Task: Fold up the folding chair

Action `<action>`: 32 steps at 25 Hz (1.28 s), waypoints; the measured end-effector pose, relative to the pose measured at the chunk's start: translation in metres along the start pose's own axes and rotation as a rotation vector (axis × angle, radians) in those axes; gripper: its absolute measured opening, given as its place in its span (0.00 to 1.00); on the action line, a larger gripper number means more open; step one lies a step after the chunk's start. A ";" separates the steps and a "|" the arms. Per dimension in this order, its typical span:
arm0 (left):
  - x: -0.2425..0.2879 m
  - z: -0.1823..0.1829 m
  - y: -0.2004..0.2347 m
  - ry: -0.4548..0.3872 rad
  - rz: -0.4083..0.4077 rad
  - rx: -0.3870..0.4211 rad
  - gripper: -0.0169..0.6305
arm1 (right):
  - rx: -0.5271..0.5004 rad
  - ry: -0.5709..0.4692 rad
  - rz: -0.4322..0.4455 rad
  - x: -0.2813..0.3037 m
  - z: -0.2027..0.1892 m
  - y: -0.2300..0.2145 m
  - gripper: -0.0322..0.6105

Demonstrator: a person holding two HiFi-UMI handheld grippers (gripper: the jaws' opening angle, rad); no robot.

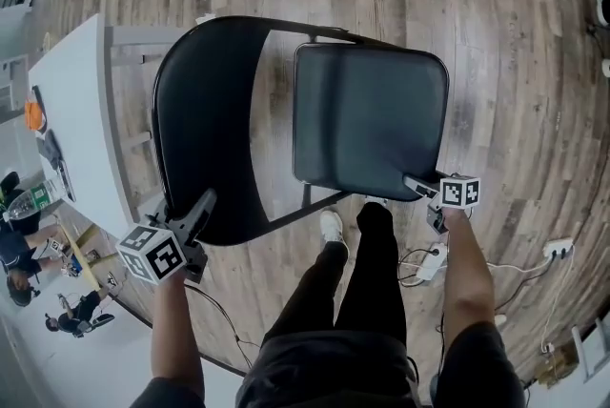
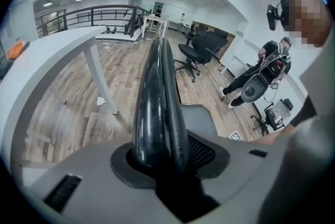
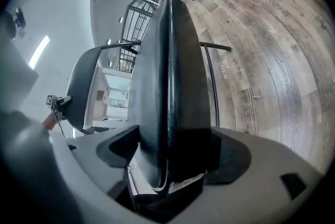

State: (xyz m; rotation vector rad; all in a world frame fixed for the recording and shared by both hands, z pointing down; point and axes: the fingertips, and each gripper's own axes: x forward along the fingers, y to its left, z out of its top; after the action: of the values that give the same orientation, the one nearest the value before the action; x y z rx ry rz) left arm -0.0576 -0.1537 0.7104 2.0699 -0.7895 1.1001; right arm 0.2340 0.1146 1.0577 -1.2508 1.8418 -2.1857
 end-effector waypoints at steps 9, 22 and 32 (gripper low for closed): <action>-0.015 0.006 -0.003 0.003 -0.008 -0.023 0.24 | 0.012 -0.013 0.035 -0.009 0.003 0.026 0.63; -0.076 0.036 -0.013 -0.068 -0.004 0.001 0.16 | -0.040 -0.028 0.066 -0.029 0.020 0.139 0.56; -0.125 0.045 0.009 -0.085 -0.006 0.005 0.14 | -0.069 -0.084 0.142 -0.013 0.013 0.258 0.55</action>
State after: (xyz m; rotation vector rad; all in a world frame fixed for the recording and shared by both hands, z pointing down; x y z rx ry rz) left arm -0.1017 -0.1681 0.5854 2.1333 -0.8221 1.0180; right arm 0.1317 0.0321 0.8348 -1.1635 1.9248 -1.9834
